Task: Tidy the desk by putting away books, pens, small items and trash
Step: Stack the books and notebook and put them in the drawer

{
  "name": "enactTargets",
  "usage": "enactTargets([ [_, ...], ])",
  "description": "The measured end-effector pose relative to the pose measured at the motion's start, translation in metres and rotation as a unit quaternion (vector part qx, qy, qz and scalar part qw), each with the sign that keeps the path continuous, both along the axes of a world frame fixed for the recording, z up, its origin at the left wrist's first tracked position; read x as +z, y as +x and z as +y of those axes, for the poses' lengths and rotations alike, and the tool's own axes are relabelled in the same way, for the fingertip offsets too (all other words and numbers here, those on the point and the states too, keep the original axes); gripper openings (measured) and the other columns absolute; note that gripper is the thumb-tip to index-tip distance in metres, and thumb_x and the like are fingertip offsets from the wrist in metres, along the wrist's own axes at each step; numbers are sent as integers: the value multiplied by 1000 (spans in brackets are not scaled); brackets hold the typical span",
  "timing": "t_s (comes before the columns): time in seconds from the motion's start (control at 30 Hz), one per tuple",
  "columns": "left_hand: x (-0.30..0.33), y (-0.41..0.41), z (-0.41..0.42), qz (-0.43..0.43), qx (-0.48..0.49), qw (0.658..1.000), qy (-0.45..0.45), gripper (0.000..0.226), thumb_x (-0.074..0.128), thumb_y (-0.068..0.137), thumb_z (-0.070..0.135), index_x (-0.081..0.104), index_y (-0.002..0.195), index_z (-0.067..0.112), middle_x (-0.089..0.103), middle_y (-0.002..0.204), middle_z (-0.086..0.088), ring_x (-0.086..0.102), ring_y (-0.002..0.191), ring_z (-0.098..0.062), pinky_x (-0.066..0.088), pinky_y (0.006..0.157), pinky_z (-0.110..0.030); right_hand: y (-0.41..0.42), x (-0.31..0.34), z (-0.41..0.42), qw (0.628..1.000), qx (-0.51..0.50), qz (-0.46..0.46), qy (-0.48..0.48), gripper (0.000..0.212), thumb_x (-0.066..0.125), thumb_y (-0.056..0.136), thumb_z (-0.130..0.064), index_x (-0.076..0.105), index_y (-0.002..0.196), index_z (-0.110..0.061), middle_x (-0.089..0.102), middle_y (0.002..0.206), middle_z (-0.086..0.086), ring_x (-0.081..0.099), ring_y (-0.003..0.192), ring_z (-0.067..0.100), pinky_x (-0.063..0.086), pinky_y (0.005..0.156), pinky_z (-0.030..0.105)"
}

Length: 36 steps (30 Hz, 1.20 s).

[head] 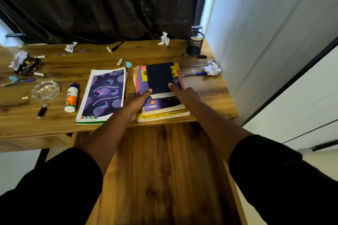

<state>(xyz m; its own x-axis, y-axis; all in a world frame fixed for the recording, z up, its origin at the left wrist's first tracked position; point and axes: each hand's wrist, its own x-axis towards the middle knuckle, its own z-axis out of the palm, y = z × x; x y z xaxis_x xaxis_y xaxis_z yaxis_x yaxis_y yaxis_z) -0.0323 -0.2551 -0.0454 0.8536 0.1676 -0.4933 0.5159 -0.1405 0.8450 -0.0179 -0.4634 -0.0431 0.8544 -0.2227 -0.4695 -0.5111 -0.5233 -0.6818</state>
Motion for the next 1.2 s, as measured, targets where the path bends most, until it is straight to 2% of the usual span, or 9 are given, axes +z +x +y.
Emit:
enactTargets([
  [0.23, -6, -38, 10, -14, -34, 999, -7, 44, 76, 88, 46, 62, 122, 23, 76, 104, -1, 75, 85, -18, 58, 65, -28, -38, -9, -2, 995, -38, 15, 93, 124, 64, 30, -94, 51, 128, -20, 63, 122, 6, 62, 111, 27, 53, 98, 48],
  [0.37, -14, -66, 18, 2, -36, 999, -6, 71, 81, 63, 63, 66, 121, 26, 79, 99, 0, 78, 82, -19, 63, 83, -41, -64, -28, -9, 981, -70, 48, 175, 130, 84, 18, -84, 53, 128, -22, 68, 118, 6, 70, 102, 26, 58, 91, 46],
  [0.47, -12, -80, 19, 25, -35, 998, -40, 78, 82, 59, 74, 64, 120, 30, 79, 100, 0, 78, 83, -21, 63, 83, -44, -69, -59, -10, 974, -97, 50, 197, 134, 84, 23, -87, 46, 137, -28, 61, 131, 6, 64, 113, 29, 56, 94, 50],
  [0.57, -19, -85, 21, 41, -33, 998, -23, 104, 79, 41, 90, 59, 124, 30, 79, 101, 1, 78, 85, -23, 62, 83, -48, -82, -44, -3, 969, -124, 44, 207, 140, 82, 24, -90, 40, 142, -26, 55, 137, 8, 59, 120, 31, 54, 98, 51],
  [0.73, -23, -94, 25, 49, -37, 997, -50, 116, 87, 40, 81, 52, 133, 23, 78, 105, -2, 78, 83, -20, 64, 75, -40, -102, -7, -4, 957, -120, 66, 254, 145, 94, 30, -70, 23, 147, -23, 58, 127, 14, 66, 108, 34, 58, 92, 53],
  [0.83, -23, -95, 22, 51, -39, 994, -88, 105, 90, 51, 72, 53, 135, 21, 78, 106, -4, 78, 86, -23, 63, 68, -37, -100, 3, -12, 952, -64, 116, 276, 148, 98, 38, -63, 6, 152, -39, 51, 136, 17, 64, 111, 41, 55, 91, 64],
  [0.9, -22, -95, 19, 40, -34, 992, -117, 84, 88, 66, 60, 56, 134, 21, 78, 107, -5, 78, 89, -25, 63, 69, -37, -94, 8, -19, 939, -34, 172, 296, 133, 96, 41, -67, 21, 148, -43, 55, 139, 15, 63, 114, 44, 52, 85, 72],
  [1.03, -20, -92, 21, 22, -31, 993, -114, 82, 84, 68, 58, 47, 134, 26, 76, 112, -5, 76, 96, -25, 62, 83, -44, -83, 20, -20, 960, 26, 177, 217, 121, 84, 38, -86, 39, 140, -38, 60, 136, 10, 63, 114, 41, 51, 87, 68],
  [1.2, -18, -81, 25, 9, -38, 991, -128, 61, 84, 71, 49, 54, 121, 33, 75, 115, -5, 75, 99, -26, 61, 87, -46, -81, 15, -13, 946, -5, 150, 289, 117, 101, 44, -55, 38, 139, -32, 60, 132, 10, 68, 108, 41, 56, 82, 66],
])
